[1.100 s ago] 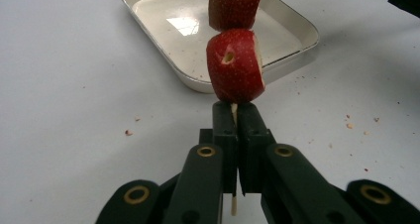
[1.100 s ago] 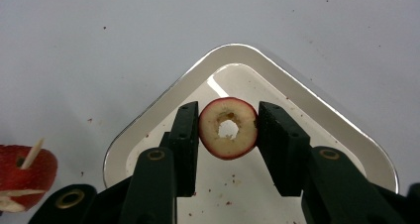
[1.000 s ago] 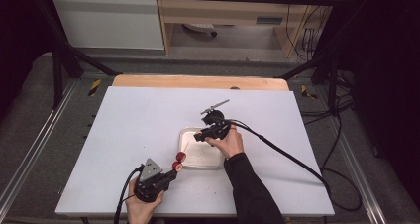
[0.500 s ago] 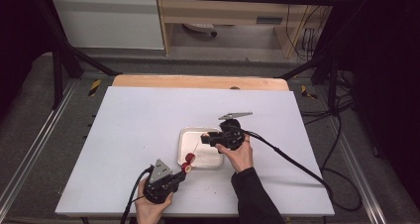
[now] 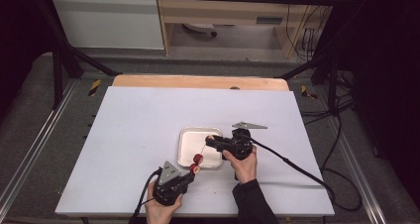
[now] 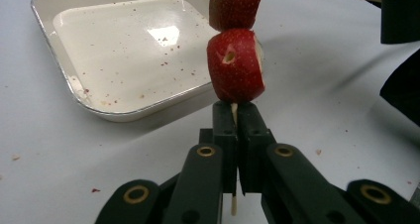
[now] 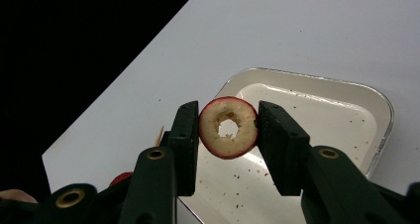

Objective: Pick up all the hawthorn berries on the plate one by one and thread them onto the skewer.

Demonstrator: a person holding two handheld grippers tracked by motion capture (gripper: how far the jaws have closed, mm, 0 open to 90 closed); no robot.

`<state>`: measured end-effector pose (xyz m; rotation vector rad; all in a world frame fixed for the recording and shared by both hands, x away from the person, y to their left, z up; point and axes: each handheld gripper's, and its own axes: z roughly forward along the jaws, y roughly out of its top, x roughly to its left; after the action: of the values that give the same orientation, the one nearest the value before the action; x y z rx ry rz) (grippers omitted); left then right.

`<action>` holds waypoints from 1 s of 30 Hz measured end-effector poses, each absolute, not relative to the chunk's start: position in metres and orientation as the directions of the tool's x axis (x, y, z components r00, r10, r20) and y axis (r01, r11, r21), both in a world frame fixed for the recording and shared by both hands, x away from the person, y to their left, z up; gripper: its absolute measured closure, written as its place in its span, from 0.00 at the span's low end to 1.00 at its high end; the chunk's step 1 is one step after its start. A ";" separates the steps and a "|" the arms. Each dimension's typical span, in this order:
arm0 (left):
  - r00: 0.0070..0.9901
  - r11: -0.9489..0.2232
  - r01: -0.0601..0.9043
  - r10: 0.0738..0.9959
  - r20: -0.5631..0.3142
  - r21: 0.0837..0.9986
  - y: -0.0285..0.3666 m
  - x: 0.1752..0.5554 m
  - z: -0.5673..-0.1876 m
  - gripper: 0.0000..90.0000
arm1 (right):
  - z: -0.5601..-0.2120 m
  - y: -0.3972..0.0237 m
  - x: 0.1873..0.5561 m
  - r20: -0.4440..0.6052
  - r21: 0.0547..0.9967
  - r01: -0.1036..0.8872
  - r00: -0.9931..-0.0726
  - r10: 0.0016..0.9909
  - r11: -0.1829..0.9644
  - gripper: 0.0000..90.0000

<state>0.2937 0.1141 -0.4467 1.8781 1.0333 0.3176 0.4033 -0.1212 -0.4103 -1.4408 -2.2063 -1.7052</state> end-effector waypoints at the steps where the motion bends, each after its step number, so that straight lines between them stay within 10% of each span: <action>1: 0.607 -0.205 0.523 0.771 -0.193 0.827 0.113 0.294 -0.447 0.98 | -0.411 -0.122 0.402 0.507 0.764 0.645 -0.575 0.642 -0.026 0.69; 30: 0.545 -0.092 0.556 0.791 -0.279 0.826 0.088 0.293 -0.453 0.98 | -0.404 -0.128 0.393 0.581 0.788 0.570 -0.563 0.587 -0.233 0.69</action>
<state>0.2927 0.0877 -0.4528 1.7704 1.1216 0.2906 0.3935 -0.1281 -0.4042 -1.4747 -1.9535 -1.9910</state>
